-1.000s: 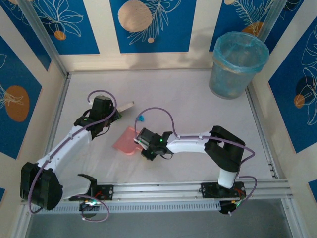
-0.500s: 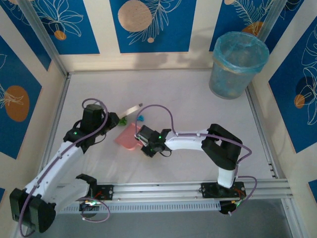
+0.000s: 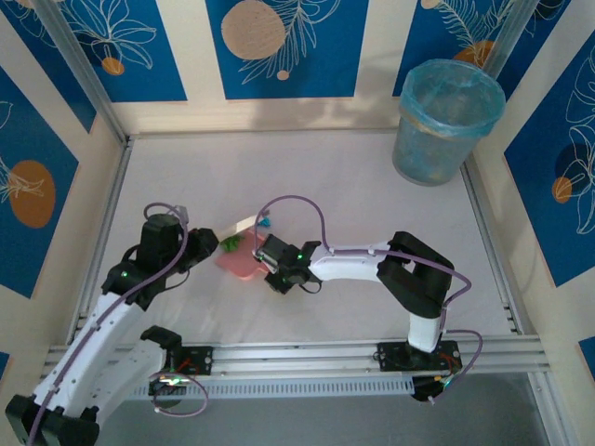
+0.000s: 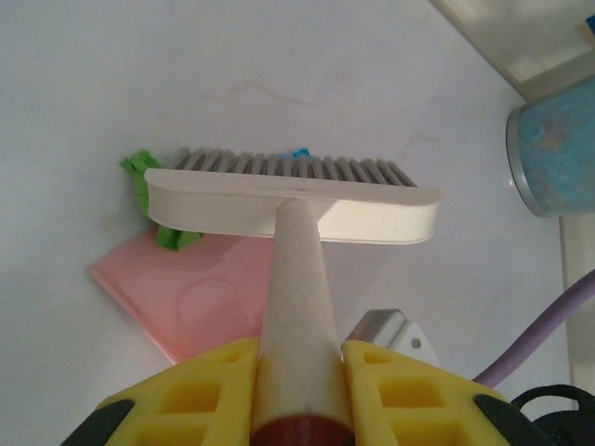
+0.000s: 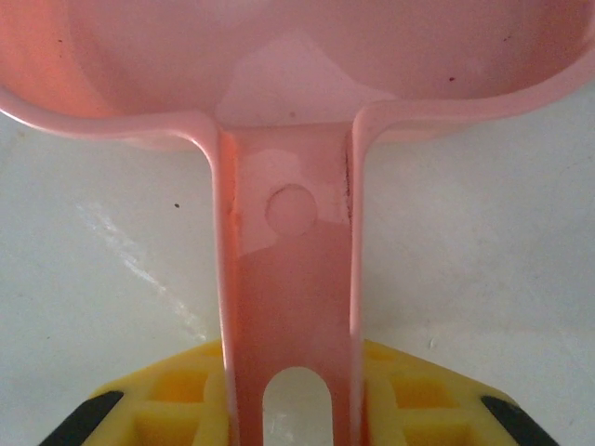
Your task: Sweep away the paper scraps from the table
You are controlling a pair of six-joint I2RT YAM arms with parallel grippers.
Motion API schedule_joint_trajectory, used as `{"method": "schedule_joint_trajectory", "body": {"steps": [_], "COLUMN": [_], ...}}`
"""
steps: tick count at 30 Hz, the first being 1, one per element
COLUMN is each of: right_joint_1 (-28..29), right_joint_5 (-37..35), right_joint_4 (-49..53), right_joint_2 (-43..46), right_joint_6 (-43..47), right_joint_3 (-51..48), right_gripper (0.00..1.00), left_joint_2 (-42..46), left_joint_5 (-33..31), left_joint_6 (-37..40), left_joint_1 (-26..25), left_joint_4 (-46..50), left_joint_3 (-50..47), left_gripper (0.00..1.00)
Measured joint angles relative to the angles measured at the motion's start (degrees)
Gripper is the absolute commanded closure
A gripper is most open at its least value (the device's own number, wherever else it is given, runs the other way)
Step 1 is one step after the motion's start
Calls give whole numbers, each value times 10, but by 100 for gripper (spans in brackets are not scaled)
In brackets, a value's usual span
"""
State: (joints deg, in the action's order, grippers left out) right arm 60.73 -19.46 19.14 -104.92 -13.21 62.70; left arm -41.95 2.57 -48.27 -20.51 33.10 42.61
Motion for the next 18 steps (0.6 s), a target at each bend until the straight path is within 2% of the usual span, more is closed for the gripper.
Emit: {"method": "schedule_joint_trajectory", "body": {"steps": [5,8,12,18], "right_joint_1": [0,0,0,0], "right_joint_5": [-3,-8,-12,-12], "right_joint_4": [0,0,0,0], "right_joint_2": [0,0,0,0], "right_joint_6": [-3,-4,-4,-4], "right_joint_3": [0,0,0,0], "right_gripper": [100,100,100,100], "left_joint_2": [11,0,-30,-35], "left_joint_5": [-74,-97,-92,-41], "left_joint_6": [20,29,37,39], "left_joint_1": [2,5,5,6], "left_joint_4": [10,15,19,35], "left_joint_3": [20,20,16,5], "left_gripper": [93,95,98,98]}}
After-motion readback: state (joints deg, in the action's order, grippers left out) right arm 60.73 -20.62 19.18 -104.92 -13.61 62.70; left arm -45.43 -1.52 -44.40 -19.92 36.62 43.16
